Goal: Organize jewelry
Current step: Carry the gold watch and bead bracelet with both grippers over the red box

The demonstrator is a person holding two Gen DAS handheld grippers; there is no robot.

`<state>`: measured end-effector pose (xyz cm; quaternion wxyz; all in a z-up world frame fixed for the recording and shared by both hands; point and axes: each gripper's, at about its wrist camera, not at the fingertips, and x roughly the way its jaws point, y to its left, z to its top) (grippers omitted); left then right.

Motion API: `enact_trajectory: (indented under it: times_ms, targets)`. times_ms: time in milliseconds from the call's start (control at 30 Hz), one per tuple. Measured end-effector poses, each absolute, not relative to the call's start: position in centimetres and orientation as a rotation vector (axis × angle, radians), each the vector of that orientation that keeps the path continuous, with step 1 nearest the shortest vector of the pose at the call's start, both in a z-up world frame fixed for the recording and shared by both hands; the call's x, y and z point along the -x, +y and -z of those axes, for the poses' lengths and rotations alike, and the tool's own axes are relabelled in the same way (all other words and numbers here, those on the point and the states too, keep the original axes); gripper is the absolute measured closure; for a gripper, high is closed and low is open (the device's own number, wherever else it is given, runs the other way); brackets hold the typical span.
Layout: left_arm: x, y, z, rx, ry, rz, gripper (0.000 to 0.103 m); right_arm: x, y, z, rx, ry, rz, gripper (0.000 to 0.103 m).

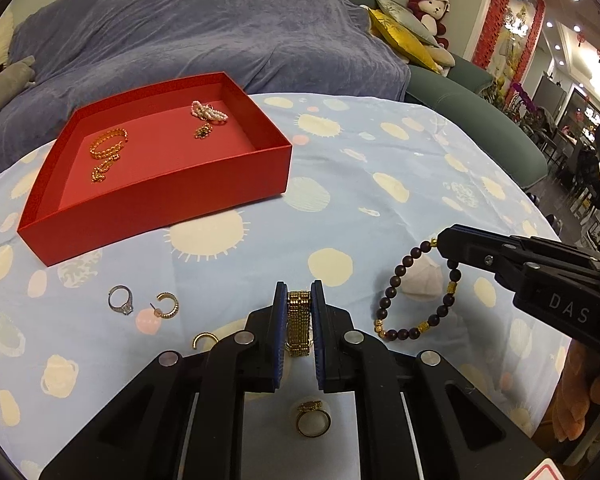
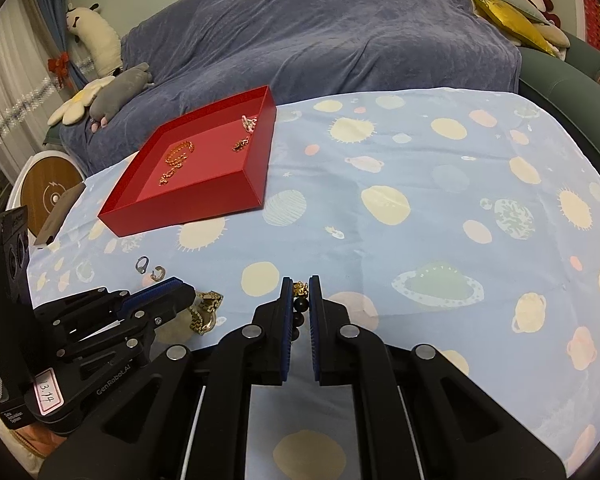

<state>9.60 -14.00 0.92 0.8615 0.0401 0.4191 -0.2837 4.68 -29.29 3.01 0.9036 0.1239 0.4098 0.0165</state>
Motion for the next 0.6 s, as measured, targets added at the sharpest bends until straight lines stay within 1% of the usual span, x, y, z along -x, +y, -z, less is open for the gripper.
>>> enact_trajectory:
  times_ms: [600]
  targets:
    - [-10.2,-10.4,-4.2,0.003,0.844,0.538,0.094,-6.6,-25.5,-7.4,-0.289,0.753,-0.097,0.096]
